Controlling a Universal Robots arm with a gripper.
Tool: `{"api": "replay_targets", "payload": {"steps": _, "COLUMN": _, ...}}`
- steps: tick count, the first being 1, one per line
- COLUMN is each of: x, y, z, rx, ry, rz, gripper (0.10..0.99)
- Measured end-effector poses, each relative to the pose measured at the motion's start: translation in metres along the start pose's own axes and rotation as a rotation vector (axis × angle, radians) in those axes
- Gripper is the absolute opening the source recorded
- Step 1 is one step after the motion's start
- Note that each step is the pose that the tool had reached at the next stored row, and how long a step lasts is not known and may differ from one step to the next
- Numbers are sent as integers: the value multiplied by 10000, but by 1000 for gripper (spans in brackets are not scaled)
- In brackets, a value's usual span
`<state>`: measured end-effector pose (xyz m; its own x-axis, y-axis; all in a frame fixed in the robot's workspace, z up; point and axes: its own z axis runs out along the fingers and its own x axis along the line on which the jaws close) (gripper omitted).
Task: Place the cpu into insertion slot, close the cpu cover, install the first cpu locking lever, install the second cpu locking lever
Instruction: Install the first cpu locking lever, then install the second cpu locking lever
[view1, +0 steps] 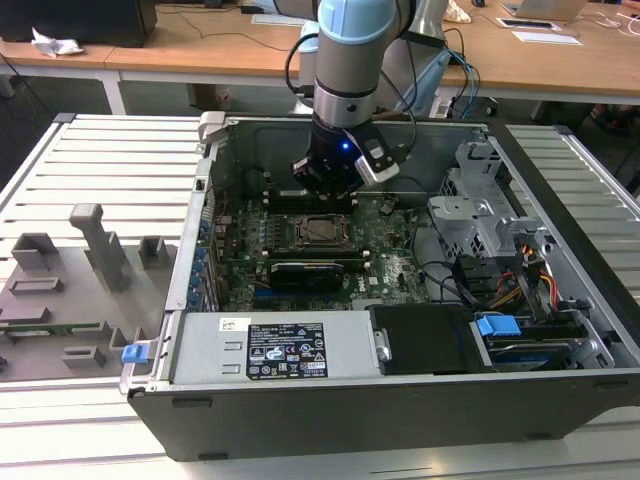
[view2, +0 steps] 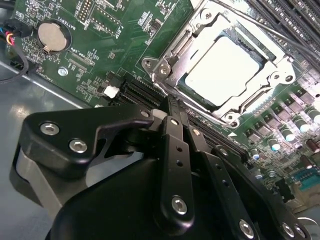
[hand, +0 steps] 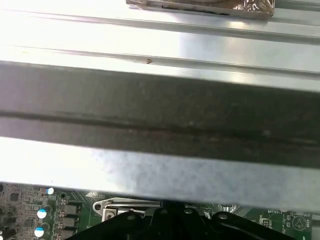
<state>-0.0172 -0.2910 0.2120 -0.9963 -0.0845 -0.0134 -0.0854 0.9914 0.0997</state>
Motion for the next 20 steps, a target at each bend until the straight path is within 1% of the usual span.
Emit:
{"api": "replay_targets", "payload": {"steps": 4, "x": 1, "y": -10, "z": -2, "rx": 4, "ry": 4, "rz": 1, "gripper": 106}}
{"api": "replay_targets", "payload": {"steps": 20, "x": 10, "y": -118, "z": -12, "rx": 4, "ry": 3, "rz": 2, "gripper": 106}}
